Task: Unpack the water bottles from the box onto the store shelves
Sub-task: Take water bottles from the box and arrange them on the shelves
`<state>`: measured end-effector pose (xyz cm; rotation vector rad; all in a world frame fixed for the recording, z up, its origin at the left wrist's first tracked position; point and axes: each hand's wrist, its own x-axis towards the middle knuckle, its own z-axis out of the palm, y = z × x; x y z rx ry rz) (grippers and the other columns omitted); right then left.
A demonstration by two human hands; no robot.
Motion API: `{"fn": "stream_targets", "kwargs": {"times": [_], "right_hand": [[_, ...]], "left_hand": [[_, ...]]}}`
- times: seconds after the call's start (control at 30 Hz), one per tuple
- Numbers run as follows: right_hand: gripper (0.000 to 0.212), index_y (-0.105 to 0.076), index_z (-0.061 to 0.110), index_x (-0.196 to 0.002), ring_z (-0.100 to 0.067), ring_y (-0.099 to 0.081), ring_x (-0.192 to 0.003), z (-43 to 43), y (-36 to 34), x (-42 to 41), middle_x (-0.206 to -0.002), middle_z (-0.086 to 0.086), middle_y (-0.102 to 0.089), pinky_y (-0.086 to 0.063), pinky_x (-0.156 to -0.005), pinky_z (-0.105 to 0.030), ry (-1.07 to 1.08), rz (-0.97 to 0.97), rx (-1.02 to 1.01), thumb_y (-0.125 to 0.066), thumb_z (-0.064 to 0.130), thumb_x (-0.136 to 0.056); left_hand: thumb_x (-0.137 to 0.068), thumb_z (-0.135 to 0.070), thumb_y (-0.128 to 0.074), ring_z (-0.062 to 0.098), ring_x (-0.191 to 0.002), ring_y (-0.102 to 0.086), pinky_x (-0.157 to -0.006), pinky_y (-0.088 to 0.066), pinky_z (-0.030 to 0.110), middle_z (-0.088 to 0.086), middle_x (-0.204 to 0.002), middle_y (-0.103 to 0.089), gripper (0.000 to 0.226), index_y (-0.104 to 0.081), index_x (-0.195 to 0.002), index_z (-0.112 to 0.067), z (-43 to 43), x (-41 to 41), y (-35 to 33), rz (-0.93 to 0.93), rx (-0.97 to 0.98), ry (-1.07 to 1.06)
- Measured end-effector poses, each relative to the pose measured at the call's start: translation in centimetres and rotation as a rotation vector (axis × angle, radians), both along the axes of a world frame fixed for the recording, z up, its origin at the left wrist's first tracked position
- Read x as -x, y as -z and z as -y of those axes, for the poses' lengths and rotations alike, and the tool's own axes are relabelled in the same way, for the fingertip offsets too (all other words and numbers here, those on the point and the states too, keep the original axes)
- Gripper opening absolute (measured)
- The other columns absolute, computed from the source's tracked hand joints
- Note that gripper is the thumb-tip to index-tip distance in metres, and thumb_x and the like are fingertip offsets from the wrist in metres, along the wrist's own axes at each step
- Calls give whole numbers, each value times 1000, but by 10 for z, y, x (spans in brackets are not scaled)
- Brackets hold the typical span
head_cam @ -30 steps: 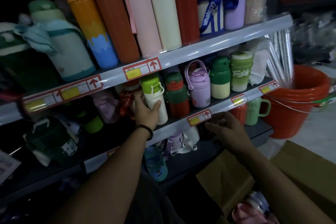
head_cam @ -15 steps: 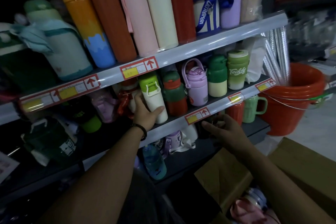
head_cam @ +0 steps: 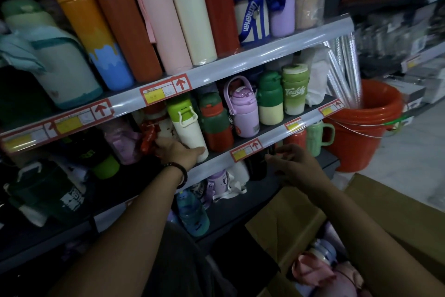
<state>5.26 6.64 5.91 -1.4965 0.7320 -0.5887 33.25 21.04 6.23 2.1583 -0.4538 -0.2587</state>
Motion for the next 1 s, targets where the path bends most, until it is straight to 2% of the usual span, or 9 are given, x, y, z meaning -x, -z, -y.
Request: {"fn": "stream_targets", "kwargs": {"times": [0.17,0.2,0.27,0.33,0.47,0.6,0.77,0.93,1.0], "right_hand": [[21,-68,15,-105,-24,-67,-75,12,2,8,-87,-9,-70,-54,-66,-40,12,51,-14,-81,25,-92],[17,-68,15,-102,-22,-66,-73,14,3,11,-82,-6,-70,-54,-68,-41,11,57,-13,-80,23,-93],[13,-69,15,-98,-20,-66,-69,18,3,16,-75,-2,-71,-53,-68,-41,18,61,-15,-80,21,-93],[17,-69,11,-101,-18,-67,-67,22,4,23,-81,-7,-72,-52,-65,-38,15,38,-15,-80,22,-93],[17,-70,9,-96,-26,-63,-69,35,13,39,-81,-18,-66,-50,-56,-31,52,-28,7,-80,22,-92],[22,-72,2,-103,-30,-66,-72,53,42,64,-90,-33,-71,-53,-66,-42,61,-123,-3,-79,19,-92],[11,-70,3,-97,-19,-56,-55,78,105,109,-73,-14,-64,-43,-42,-23,162,-326,-112,-75,12,-94],[18,-75,16,-73,-15,-60,-64,100,184,167,-73,-7,-71,-50,-66,-35,202,-663,-74,-83,22,-88],[14,-76,17,-82,-19,-64,-75,104,209,191,-82,-8,-72,-50,-72,-38,211,-836,-88,-80,27,-91]], "left_hand": [[-50,-62,-81,32,-106,-64,-82,-57,36,15,-129,-61,127,-33,-147,4,23,48,-8,-100,-85,94],[-61,-58,-82,31,-103,-66,-79,-55,33,15,-121,-63,114,-37,-144,5,28,58,-9,-85,-138,154],[-83,-45,-78,26,-76,-64,-64,-48,27,10,-87,-65,49,-62,-107,-5,38,80,-12,-39,-231,283],[-94,-35,-70,23,-57,-55,-55,-43,27,9,-70,-58,27,-61,-82,-12,46,101,-14,-69,-262,452],[-98,-32,-66,18,-66,-65,-52,-52,28,5,-86,-72,16,-67,-98,-16,70,140,-6,-62,-276,730],[-100,-32,-66,14,-64,-66,-54,-52,26,-1,-80,-69,18,-66,-110,-16,98,180,4,-53,-335,927],[-99,-35,-68,18,-64,-67,-64,-50,35,8,-84,-72,18,-66,-104,-17,124,216,28,-89,-423,1082],[-99,-41,-64,21,-76,-72,-68,-58,37,9,-97,-77,19,-68,-106,-24,140,238,36,-80,-509,1190],[-100,-43,-63,20,-80,-75,-73,-59,35,3,-94,-77,20,-69,-108,-25,143,244,35,-31,-531,1234]]}}
